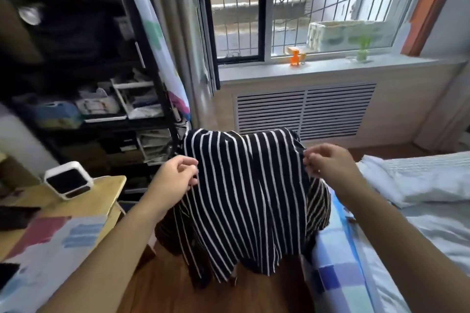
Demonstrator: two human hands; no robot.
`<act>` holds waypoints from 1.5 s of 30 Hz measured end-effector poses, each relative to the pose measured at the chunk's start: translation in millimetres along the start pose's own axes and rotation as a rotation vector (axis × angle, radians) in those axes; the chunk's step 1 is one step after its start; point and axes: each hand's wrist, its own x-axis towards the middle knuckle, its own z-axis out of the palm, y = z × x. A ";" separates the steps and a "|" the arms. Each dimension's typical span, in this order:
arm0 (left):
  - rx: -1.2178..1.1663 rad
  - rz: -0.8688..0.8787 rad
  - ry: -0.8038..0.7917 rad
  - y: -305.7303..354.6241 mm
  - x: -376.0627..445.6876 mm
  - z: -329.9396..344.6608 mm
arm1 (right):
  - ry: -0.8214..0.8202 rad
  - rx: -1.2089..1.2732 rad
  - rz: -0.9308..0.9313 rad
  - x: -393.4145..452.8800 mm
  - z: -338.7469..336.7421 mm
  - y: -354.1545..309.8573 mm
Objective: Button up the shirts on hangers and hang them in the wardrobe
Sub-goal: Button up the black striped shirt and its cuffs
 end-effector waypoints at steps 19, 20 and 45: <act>0.625 -0.239 -1.006 1.8 344.8 -8.0 | 0.231 -0.952 -0.407 106.6 127.3 22.1; 0.610 -0.291 -1.103 0.2 352.0 -4.4 | 0.253 -0.939 -0.391 105.4 130.1 21.8; 0.480 1.022 -0.780 -58.7 159.7 -40.2 | 0.151 -0.838 -0.186 26.1 200.5 6.2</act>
